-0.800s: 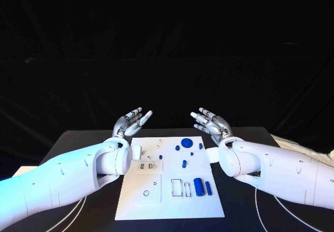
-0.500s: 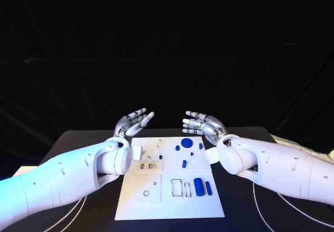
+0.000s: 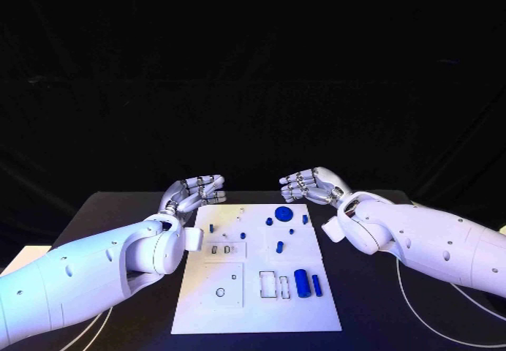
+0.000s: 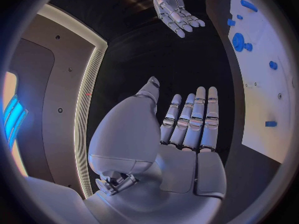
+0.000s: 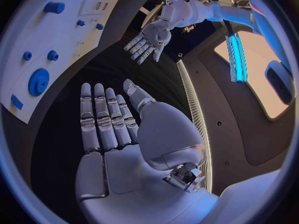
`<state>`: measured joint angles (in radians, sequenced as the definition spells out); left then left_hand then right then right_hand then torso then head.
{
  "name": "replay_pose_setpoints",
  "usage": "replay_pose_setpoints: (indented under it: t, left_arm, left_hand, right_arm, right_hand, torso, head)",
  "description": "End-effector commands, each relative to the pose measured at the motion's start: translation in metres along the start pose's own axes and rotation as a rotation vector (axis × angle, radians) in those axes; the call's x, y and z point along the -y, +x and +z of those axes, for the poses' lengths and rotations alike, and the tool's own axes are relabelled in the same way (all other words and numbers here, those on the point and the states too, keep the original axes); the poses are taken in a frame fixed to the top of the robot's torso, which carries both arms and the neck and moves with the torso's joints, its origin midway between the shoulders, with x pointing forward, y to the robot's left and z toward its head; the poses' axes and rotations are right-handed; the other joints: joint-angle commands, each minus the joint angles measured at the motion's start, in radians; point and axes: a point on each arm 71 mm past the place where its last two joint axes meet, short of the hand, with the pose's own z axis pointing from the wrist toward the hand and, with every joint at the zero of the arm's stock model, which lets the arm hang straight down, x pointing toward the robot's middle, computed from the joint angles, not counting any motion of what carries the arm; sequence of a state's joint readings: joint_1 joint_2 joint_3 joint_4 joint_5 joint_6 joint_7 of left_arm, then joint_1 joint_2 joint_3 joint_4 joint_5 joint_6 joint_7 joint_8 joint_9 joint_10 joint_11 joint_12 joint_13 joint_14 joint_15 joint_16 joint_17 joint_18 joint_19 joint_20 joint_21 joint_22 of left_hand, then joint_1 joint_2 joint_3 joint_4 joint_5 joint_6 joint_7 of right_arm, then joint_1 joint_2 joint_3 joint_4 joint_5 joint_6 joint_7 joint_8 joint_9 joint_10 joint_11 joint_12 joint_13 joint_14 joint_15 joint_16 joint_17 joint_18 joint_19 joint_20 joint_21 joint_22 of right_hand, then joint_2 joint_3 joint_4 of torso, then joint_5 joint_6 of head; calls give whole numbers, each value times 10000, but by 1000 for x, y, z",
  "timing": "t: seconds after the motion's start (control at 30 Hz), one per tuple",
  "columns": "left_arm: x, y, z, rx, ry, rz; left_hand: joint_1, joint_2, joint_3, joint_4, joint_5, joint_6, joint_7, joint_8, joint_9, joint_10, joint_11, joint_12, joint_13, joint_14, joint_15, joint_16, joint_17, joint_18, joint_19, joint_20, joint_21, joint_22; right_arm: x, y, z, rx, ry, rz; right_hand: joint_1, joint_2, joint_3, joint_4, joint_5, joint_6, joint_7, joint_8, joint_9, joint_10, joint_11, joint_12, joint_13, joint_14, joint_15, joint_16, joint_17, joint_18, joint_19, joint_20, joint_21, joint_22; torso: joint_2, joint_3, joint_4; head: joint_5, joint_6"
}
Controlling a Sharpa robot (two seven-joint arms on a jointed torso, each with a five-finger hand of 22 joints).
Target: Assemble the parts on the task board
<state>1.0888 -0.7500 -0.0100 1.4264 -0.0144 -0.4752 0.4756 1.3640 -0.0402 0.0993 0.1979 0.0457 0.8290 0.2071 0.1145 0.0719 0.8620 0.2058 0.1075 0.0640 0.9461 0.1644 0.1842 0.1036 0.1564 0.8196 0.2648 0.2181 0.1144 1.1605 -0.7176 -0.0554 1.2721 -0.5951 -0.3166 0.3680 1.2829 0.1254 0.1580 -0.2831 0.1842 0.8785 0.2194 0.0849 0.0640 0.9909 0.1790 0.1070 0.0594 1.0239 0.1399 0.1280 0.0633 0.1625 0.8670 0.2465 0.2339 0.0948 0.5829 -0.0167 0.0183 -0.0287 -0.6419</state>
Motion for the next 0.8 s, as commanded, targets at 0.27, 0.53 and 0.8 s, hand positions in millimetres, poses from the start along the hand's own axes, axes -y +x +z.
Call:
replay_pose_setpoints:
  t: [0.27, 0.53, 0.8]
  left_arm:
    - [19, 10, -14, -1208, 432, -94]
    - [33, 25, -29, -1841, 500, -559]
    - [40, 32, -40, -2011, 310, -1110]
  left_hand:
    - [-31, 357, -17, -627, 26, 1278, 132, -22, -40, 1594, -414, 90, 46, 2116, -578, 412, 400, 277, 2095, -489, 464, 74]
    - [-133, 385, -68, -757, 25, 1439, 106, -128, -56, 1894, -491, 27, 58, 2642, -719, 621, 677, 269, 2561, -641, 556, 95]
    - [-146, 391, -75, -791, 24, 1457, 108, -153, -57, 1916, -497, 0, 58, 2698, -734, 661, 733, 265, 2621, -662, 564, 97]
  right_arm:
    - [-19, 1, 9, -810, -358, -4611]
    - [-33, 5, 19, -1597, -231, -7833]
    - [-48, 9, 27, -2051, -328, -9959]
  right_hand:
    - [185, -847, 903, -50, 212, 1479, -331, -79, 60, 2165, -664, -127, 114, 3153, -979, 690, 491, 220, 2348, -1048, 1651, 614]
    - [-97, -1150, 719, 23, 452, 1763, -586, -143, 46, 2329, -929, -349, 79, 4776, -1427, 1756, 1356, 193, 3355, -1560, 3275, 1496]
    - [-438, -1218, 908, 66, 417, 1842, -718, -187, 39, 2208, -1037, -420, 81, 4883, -1547, 3743, 2727, 187, 3602, -1693, 4540, 2237]
  torso:
    - [705, -147, 145]
    - [1182, -259, 216]
    - [1492, -309, 259]
  head:
    - [-126, 102]
    - [-306, 216]
    - [-404, 380]
